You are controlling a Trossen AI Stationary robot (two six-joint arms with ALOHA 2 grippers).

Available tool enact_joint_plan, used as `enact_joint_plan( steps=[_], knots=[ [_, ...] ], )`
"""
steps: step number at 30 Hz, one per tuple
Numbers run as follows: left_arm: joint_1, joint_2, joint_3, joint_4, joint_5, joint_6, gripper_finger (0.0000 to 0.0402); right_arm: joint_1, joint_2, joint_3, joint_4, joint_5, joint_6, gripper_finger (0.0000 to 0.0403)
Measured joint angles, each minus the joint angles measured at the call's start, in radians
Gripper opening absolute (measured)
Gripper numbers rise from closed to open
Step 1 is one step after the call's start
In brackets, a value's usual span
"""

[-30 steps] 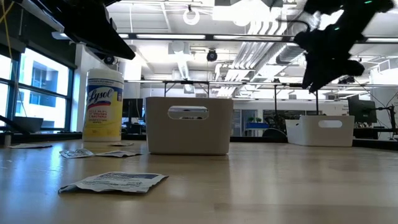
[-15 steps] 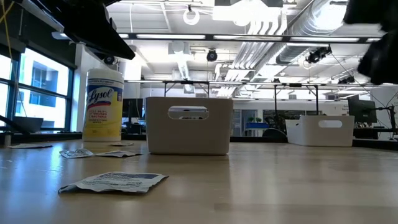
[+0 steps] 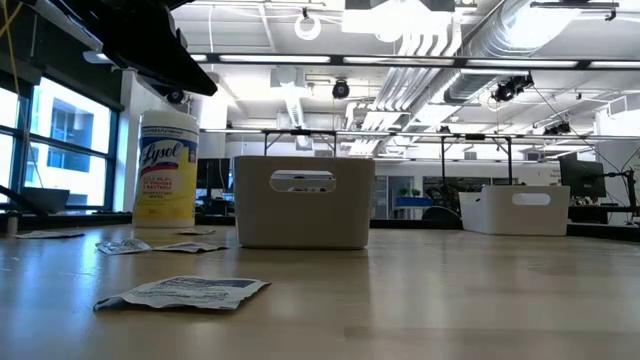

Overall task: Pick & Place First Aid Supplies
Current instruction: Put the orange pad into the white bin

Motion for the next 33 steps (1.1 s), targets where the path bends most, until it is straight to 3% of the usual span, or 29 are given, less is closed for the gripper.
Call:
enact_joint_plan(
  steps=[6,16,19,23,33],
  knots=[
    [0.0,0.0,0.0,0.0,0.001,0.0,0.0002,0.025,0.083,0.0,0.013,-0.043,-0.011,0.0102],
    [0.0,0.0,0.0,0.0,0.001,0.0,0.0002,0.024,0.066,0.001,0.058,-0.013,-0.122,0.0056],
    [0.0,0.0,0.0,0.0,0.001,0.0,0.0002,0.024,0.066,0.001,0.02,0.057,-0.142,0.0047],
    [0.0,0.0,0.0,0.0,0.001,0.0,0.0002,0.023,0.066,0.001,0.019,0.125,-0.122,0.0045],
    [0.0,0.0,0.0,0.0,0.001,0.0,0.0002,0.026,0.066,0.001,-0.009,0.08,-0.12,0.0058]
  ],
)
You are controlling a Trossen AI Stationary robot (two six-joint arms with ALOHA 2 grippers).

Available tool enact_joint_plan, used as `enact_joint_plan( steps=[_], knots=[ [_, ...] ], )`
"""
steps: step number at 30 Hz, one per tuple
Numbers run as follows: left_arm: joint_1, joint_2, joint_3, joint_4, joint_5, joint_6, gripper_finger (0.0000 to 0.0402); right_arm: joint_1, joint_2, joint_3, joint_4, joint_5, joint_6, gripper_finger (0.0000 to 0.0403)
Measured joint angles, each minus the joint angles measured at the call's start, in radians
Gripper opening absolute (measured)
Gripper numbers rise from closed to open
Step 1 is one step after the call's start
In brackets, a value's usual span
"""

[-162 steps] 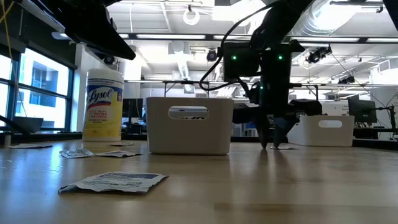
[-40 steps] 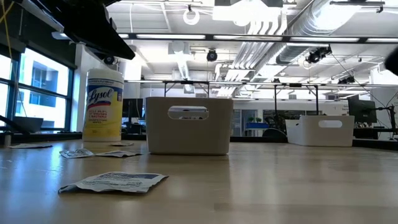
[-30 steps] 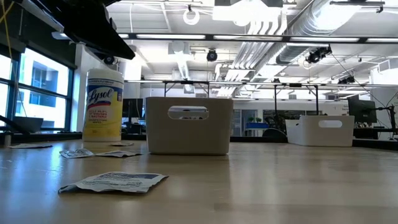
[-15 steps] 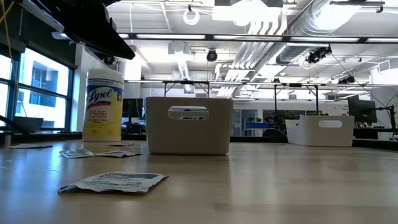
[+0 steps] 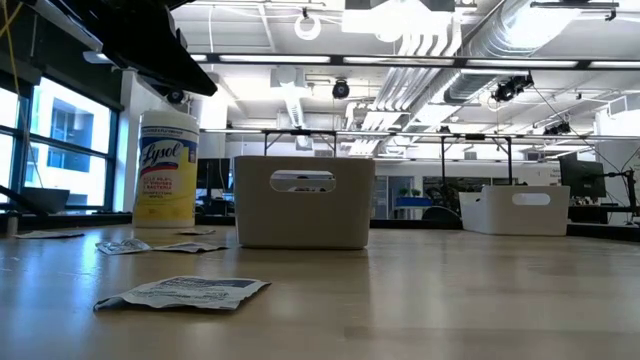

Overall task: Pick & Place First Aid Supplies
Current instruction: Put the orange pad into the white bin

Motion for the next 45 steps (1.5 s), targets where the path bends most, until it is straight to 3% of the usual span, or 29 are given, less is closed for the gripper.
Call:
enact_joint_plan(
  steps=[18,37,45],
  knots=[
    [0.0,0.0,0.0,0.0,0.0,0.0,0.0002,0.0,0.0,0.0,-0.025,-0.027,-0.08,0.0069],
    [0.0,0.0,0.0,0.0,0.0,0.0,0.0002,0.0,0.085,0.003,0.053,-0.026,-0.009,0.0082],
    [0.0,0.0,0.0,0.0,-0.001,0.0,0.0002,-0.001,0.087,0.002,0.061,-0.048,-0.082,0.0052]
  ],
)
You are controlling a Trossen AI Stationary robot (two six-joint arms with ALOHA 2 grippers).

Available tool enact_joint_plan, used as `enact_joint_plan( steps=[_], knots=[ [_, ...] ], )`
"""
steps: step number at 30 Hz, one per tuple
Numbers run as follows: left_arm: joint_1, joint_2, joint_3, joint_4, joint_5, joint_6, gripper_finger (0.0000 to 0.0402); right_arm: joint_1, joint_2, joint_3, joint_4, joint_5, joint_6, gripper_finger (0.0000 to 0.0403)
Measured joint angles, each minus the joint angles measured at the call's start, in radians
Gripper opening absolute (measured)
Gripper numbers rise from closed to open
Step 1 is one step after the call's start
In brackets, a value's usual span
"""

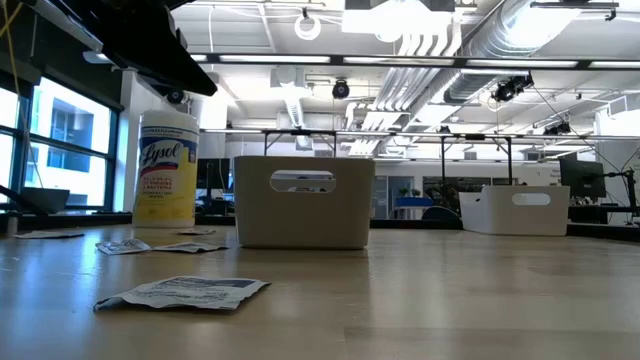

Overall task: Pick & Place First Aid Supplies
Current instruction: Put the orange pad into the white bin

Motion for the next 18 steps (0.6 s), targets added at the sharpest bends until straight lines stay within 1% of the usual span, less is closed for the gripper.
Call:
enact_joint_plan(
  steps=[5,7,11,13,15,18],
  knots=[
    [0.0,0.0,0.0,0.0,0.0,0.0,0.0002,0.001,0.0,0.0,-0.021,-0.005,-0.05,0.0014],
    [0.0,0.0,0.0,0.0,0.0,0.0,0.0002,0.001,0.0,0.0,-0.021,-0.003,-0.074,0.0004],
    [0.0,0.0,0.0,0.0,0.0,0.0,0.0002,0.002,-0.006,-0.001,-0.024,0.018,-0.095,0.0004],
    [0.0,0.0,0.0,0.0,0.0,0.0,0.0002,0.002,-0.024,-0.003,-0.036,0.011,-0.101,0.0002],
    [0.0,0.0,0.0,0.0,0.0,0.0,0.0002,0.003,-0.055,-0.006,-0.06,0.006,-0.118,0.0002],
    [0.0,0.0,0.0,0.0,0.0,0.0,0.0002,0.003,-0.118,-0.007,-0.088,0.031,-0.152,0.0001]
  ],
)
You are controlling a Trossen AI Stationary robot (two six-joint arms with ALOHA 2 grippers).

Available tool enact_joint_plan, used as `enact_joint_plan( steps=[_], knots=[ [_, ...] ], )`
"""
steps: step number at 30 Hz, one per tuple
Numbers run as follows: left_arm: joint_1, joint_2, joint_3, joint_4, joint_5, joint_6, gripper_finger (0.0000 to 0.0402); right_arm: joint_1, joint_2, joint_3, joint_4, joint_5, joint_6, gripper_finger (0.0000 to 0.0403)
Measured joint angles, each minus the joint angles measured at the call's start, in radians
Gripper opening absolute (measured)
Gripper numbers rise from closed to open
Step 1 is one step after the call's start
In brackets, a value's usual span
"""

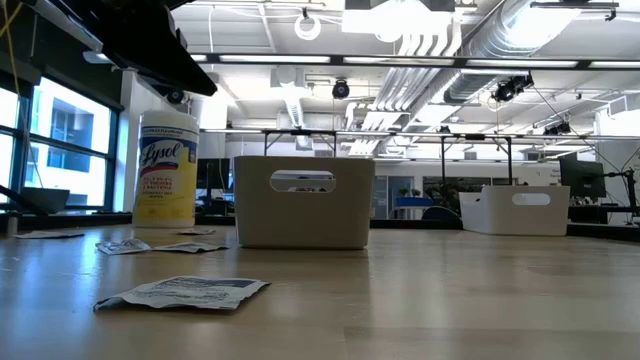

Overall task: Pick & Place First Aid Supplies
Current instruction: Put the orange pad into the white bin

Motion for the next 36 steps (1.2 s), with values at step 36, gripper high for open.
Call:
enact_joint_plan(
  steps=[36],
  knots=[
    [0.0,0.0,0.0,0.0,0.0,0.0,0.0002,-1.549,-0.808,0.003,-0.959,0.333,-0.158,0.0]
  ],
)
